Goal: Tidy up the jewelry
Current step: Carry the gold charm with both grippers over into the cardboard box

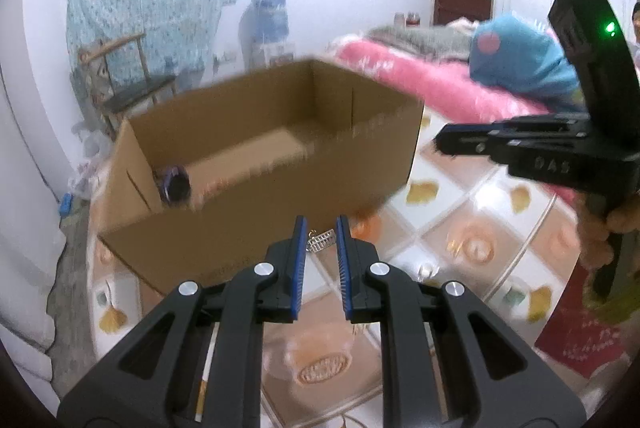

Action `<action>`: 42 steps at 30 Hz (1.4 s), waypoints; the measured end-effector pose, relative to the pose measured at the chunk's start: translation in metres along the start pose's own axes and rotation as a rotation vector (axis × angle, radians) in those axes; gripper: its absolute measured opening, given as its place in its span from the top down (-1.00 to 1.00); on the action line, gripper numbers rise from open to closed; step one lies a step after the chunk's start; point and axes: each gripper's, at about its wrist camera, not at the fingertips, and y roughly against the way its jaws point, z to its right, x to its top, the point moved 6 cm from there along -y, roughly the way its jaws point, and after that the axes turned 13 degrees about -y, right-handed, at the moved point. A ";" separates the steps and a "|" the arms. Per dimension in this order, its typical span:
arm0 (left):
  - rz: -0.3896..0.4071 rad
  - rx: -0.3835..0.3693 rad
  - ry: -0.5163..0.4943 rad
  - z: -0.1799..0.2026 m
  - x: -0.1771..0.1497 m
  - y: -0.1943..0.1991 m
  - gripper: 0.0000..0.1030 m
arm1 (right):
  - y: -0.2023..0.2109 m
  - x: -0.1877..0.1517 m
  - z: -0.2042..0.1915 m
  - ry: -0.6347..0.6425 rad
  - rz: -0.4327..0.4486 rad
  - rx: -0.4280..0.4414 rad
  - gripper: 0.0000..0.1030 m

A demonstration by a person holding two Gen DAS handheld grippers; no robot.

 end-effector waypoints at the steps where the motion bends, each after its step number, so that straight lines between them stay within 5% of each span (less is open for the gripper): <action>1: 0.013 -0.002 -0.002 0.000 0.006 0.002 0.73 | 0.003 0.008 -0.007 0.012 0.012 0.024 0.85; 10: 0.119 0.033 -0.047 -0.041 0.087 0.006 0.73 | -0.001 0.092 -0.048 0.073 0.055 0.171 0.84; 16: -0.016 -0.036 0.025 -0.094 0.120 -0.055 0.73 | -0.055 0.136 -0.042 0.002 -0.091 0.222 0.84; 27: -0.335 -0.195 0.212 -0.133 0.085 -0.169 0.73 | -0.161 0.133 -0.016 -0.112 -0.378 0.171 0.84; 35: -0.407 -0.168 0.238 -0.143 0.074 -0.194 0.73 | -0.194 0.124 -0.003 -0.143 -0.458 0.133 0.84; 42: -0.394 -0.175 0.247 -0.145 0.072 -0.198 0.72 | -0.192 0.125 -0.002 -0.141 -0.439 0.126 0.83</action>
